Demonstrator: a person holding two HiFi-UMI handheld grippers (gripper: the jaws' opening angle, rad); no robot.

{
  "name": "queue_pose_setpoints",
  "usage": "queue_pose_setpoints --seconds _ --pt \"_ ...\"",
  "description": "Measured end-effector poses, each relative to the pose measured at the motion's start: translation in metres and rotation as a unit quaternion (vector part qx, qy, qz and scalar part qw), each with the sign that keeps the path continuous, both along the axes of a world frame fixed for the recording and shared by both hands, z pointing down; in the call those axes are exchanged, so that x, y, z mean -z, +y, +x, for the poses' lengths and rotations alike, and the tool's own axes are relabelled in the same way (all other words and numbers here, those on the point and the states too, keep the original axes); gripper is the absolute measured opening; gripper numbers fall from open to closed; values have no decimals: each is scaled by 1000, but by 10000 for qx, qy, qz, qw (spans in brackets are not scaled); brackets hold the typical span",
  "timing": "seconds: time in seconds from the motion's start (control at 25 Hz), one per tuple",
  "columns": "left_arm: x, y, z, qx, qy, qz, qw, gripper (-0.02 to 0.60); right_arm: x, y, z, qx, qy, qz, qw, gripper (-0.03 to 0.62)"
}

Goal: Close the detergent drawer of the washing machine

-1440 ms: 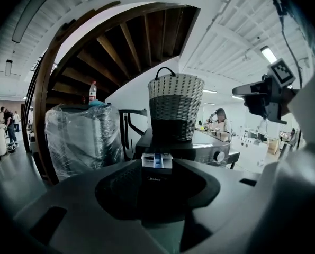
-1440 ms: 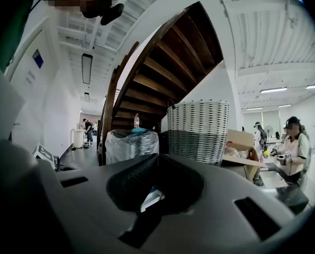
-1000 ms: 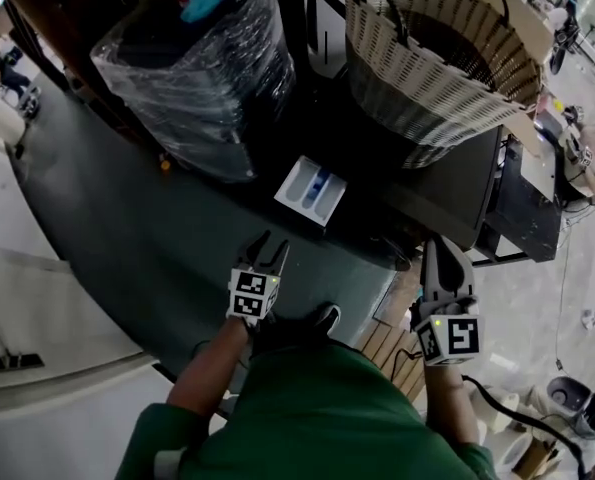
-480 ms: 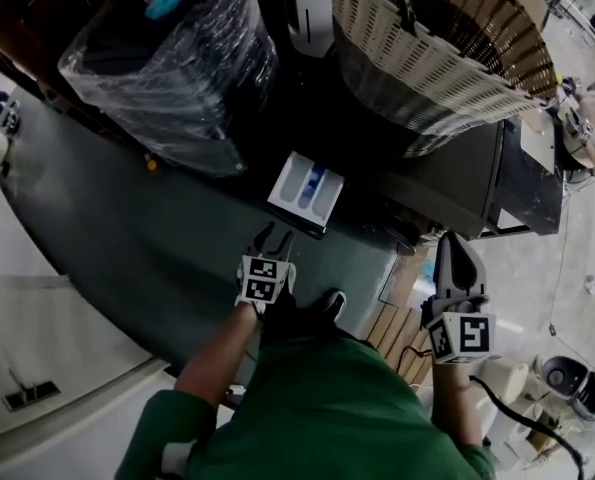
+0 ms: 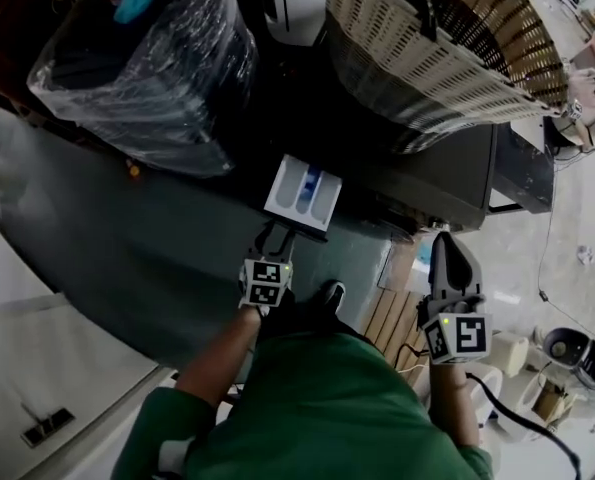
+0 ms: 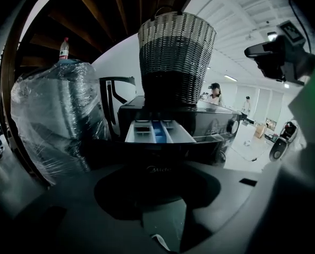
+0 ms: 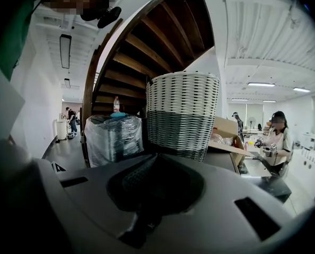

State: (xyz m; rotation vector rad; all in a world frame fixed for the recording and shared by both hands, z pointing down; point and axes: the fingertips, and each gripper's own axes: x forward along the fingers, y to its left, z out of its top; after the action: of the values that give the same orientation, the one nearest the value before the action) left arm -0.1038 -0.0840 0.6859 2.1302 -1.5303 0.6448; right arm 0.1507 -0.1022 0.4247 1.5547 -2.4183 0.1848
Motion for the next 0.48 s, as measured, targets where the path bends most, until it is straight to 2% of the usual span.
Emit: queue_pose_setpoints --seconds 0.48 --pt "-1 -14 2 -68 41 49 10000 190 -3 -13 -5 -331 123 -57 9994 23"
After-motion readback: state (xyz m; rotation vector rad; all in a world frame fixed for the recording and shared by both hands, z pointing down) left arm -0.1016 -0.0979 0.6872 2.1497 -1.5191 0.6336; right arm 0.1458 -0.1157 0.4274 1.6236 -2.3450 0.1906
